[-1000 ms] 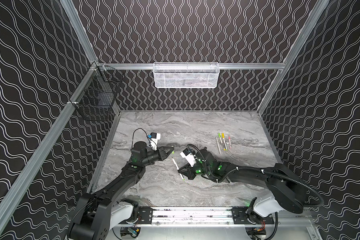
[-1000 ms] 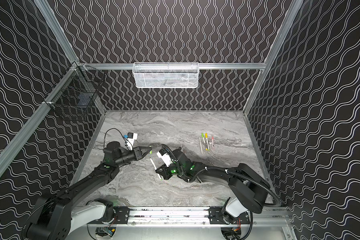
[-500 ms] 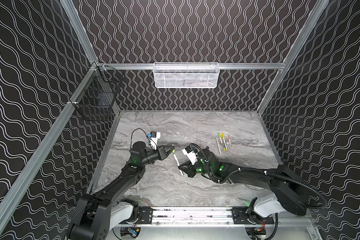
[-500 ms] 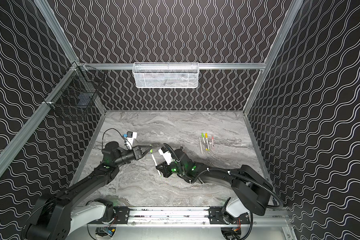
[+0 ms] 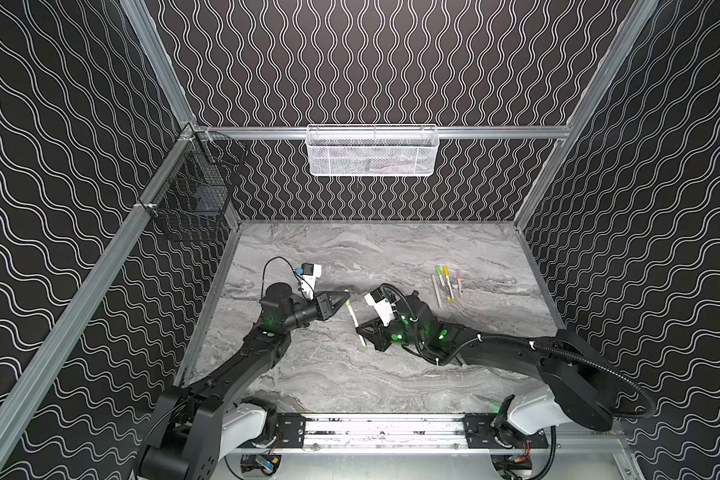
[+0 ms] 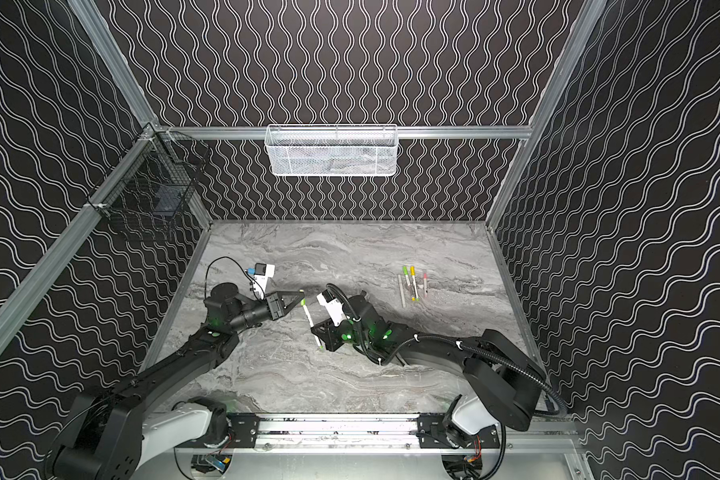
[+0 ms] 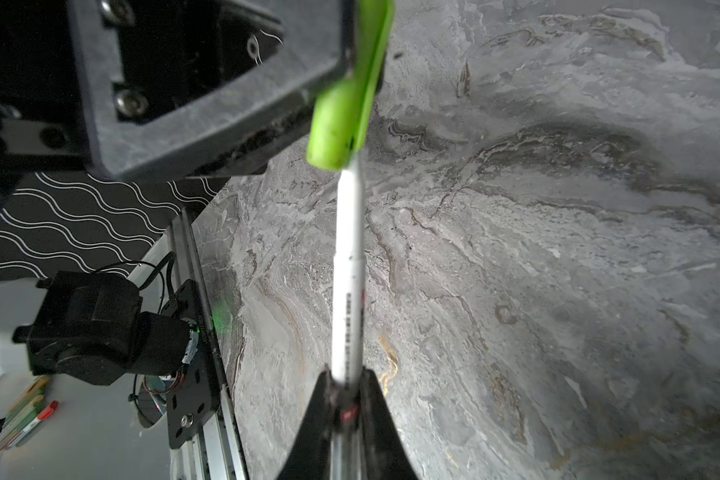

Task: Insert the pens into the pen caps
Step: 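Push the pen tip into the green cap held by the left gripper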

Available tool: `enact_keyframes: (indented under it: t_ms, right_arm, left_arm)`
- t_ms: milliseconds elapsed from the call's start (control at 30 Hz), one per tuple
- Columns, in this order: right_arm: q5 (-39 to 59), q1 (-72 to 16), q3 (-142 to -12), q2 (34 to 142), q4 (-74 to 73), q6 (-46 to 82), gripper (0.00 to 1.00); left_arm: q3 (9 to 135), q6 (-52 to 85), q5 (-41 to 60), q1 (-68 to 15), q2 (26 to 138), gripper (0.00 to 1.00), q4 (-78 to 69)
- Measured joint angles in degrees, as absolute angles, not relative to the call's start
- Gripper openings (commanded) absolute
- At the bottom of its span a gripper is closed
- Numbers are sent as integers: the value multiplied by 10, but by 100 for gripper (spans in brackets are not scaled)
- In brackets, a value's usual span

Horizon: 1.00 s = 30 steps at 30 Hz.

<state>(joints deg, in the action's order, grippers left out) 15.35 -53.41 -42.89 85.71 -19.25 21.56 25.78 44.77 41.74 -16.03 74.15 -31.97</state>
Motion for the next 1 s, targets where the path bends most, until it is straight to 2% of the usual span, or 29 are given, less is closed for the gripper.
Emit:
enact_keyframes:
  t_ms: [1000]
  right_arm:
    - [174, -531, -428, 864, -196, 210, 13]
  left_arm:
    - [258, 446, 406, -153, 732, 10, -316]
